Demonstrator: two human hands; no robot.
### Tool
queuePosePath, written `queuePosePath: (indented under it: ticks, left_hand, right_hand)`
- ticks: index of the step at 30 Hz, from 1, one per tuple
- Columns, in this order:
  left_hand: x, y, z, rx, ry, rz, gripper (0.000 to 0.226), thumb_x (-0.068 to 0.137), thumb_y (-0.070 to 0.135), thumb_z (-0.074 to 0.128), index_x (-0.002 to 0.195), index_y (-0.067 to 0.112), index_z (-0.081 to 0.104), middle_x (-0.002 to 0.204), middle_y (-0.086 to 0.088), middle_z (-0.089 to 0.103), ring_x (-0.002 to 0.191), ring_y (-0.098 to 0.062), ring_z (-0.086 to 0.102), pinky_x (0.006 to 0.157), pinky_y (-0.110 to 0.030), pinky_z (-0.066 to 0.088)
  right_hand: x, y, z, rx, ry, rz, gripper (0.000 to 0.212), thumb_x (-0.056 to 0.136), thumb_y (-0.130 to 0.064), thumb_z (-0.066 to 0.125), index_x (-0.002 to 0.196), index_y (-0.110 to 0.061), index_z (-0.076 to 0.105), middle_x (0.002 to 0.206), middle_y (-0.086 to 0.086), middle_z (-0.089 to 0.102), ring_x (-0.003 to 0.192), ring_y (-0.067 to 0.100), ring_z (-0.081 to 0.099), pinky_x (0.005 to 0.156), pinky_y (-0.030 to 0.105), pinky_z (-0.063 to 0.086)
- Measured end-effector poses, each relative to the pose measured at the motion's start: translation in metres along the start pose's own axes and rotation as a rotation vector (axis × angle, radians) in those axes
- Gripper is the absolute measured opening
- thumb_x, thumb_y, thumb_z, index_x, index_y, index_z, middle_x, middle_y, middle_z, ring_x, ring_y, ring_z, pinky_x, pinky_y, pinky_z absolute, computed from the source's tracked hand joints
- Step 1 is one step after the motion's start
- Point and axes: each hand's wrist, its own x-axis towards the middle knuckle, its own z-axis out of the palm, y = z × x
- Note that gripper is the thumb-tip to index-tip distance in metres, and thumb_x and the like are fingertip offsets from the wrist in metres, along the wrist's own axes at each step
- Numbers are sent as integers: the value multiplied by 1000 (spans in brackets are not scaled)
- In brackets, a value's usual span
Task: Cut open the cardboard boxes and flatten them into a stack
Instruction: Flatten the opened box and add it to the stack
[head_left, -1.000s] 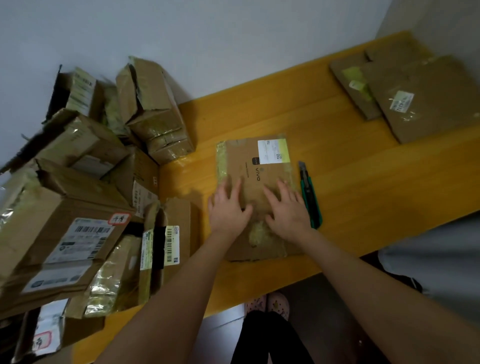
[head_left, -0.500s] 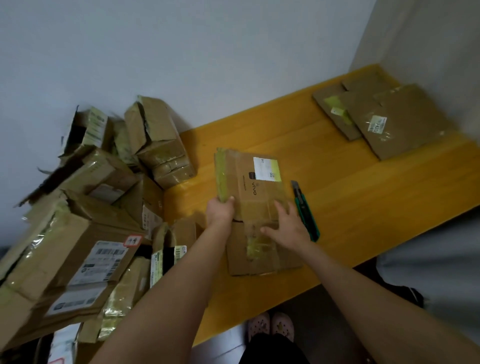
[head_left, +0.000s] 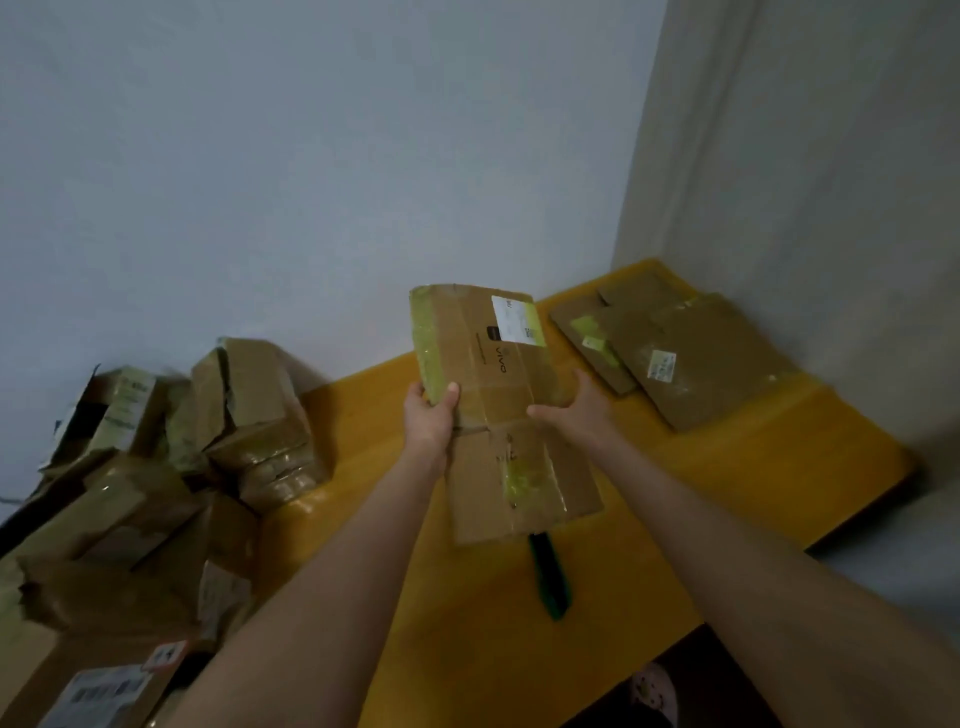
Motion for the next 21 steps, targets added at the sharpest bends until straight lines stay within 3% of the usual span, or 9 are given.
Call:
queuePosePath:
  ticks: [3, 6, 10, 12, 15, 19, 21]
  left_hand:
    - [7, 7, 49, -22, -49, 54, 33, 97, 20, 57, 128, 14, 48, 115, -7, 64, 87, -13, 63, 62, -22, 51]
    - [21, 20, 99, -102, -60, 42, 30, 97, 19, 56, 127, 15, 51, 110, -5, 65, 89, -14, 64, 63, -26, 54]
    - [41, 29, 171, -167, -41, -26, 16, 97, 19, 58, 112, 22, 54, 103, -2, 67, 90, -19, 66, 69, -34, 55]
    - [51, 26, 209, -96, 11, -20, 24, 97, 21, 57, 120, 19, 51, 106, -1, 64, 88, -16, 63, 68, -31, 53]
    - [66, 22, 266, 64, 5, -29, 38, 96, 21, 57, 131, 14, 45, 119, -3, 60, 89, -14, 59, 68, -25, 50]
    - [86, 7, 332, 159, -29, -147, 53, 88, 20, 68, 133, 14, 41, 125, -7, 58, 102, -22, 59, 81, -36, 54]
    - [95, -1, 357, 183, -62, -216, 53, 89, 18, 65, 134, 12, 38, 125, -10, 56, 95, -20, 58, 70, -32, 51]
  right_hand:
    - [32, -1, -33, -105, 83, -11, 108, 70, -52, 78, 152, -24, 15, 157, 12, 18, 141, 33, 24, 109, 51, 32]
    - [74, 7, -70, -121, 143, 36, 115, 66, -64, 74, 153, -25, 10, 158, 11, 15, 143, 35, 21, 109, 54, 30]
    - [134, 23, -128, 113, 10, 111, 109, 65, -58, 78, 149, -17, 23, 147, 8, 42, 132, 32, 43, 104, 48, 37]
    - [159, 29, -158, 113, 2, 102, 93, 67, -48, 82, 142, -17, 36, 135, 6, 53, 121, 29, 52, 98, 44, 44]
    - [198, 33, -200, -58, 114, 77, 81, 71, -44, 80, 138, -24, 39, 131, 7, 51, 115, 32, 54, 95, 48, 47]
    - [241, 48, -239, -406, 234, 56, 79, 78, -44, 72, 143, -28, 30, 138, 13, 39, 126, 34, 41, 99, 47, 36]
    - [255, 57, -251, -547, 243, 55, 86, 80, -46, 69, 148, -26, 19, 142, 17, 33, 130, 35, 35, 102, 48, 33]
